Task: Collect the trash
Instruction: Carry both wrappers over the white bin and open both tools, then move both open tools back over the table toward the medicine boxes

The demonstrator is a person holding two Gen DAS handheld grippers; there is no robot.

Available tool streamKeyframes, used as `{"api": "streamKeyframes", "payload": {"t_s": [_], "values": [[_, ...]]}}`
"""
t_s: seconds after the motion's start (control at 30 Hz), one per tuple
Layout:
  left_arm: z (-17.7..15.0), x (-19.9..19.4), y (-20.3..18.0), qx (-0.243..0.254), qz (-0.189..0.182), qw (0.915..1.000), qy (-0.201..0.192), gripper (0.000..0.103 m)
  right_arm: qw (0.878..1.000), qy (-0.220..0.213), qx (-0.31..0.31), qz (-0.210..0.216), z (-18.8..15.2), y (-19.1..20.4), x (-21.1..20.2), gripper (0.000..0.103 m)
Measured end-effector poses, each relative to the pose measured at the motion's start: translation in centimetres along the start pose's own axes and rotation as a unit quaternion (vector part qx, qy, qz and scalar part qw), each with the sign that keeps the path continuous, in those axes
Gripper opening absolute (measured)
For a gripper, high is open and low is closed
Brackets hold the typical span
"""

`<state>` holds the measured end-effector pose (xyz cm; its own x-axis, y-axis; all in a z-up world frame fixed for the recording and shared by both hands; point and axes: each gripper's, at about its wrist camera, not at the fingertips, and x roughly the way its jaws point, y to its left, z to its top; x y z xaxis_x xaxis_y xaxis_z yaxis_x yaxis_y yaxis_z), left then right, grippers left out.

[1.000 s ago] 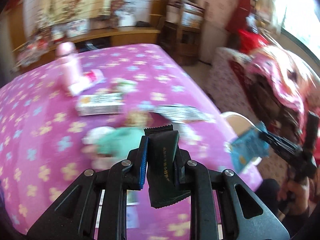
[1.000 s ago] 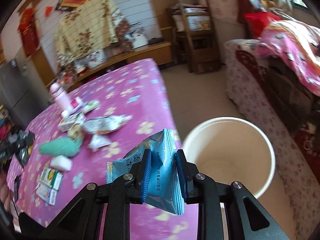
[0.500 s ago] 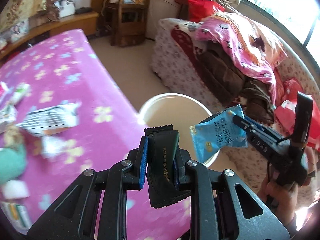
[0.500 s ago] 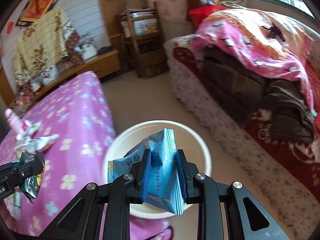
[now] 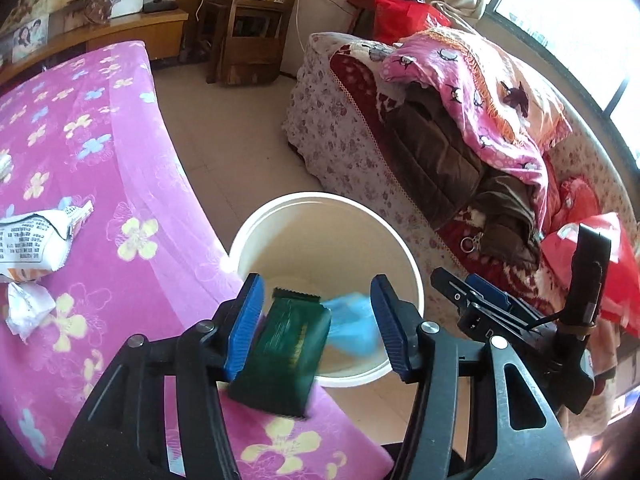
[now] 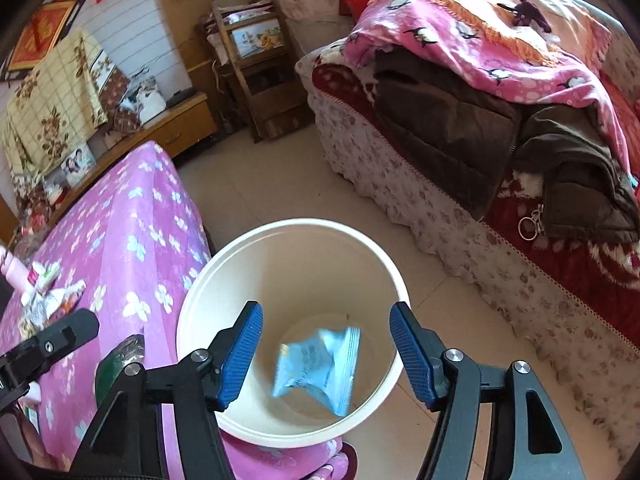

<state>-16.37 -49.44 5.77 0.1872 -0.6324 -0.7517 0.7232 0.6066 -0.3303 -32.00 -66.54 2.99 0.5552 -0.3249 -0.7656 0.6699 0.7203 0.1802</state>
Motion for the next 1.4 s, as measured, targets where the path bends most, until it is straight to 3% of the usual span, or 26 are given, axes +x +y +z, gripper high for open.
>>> {"api": "streamKeyframes", "payload": {"t_s": [0.8,0.97,1.4], "values": [[-2.3,-4.6,3.0,-0.009,0.064,0.9976,-0.025,0.054,0.998,0.012,-0.059,0.031,-1.2,5.5,-2.3,0.064],[-3.5,-7.0,4.8,-0.017,0.094,0.9948,-0.034,0.054,0.996,0.006,-0.074,0.056,-1.6,7.9,-3.7,0.073],[-6.8,-15.0,12.0,-0.060,0.160,0.9835,-0.061,0.055,0.981,0.043,-0.141,0.129,-4.9,16.8,-3.6,0.073]]}}
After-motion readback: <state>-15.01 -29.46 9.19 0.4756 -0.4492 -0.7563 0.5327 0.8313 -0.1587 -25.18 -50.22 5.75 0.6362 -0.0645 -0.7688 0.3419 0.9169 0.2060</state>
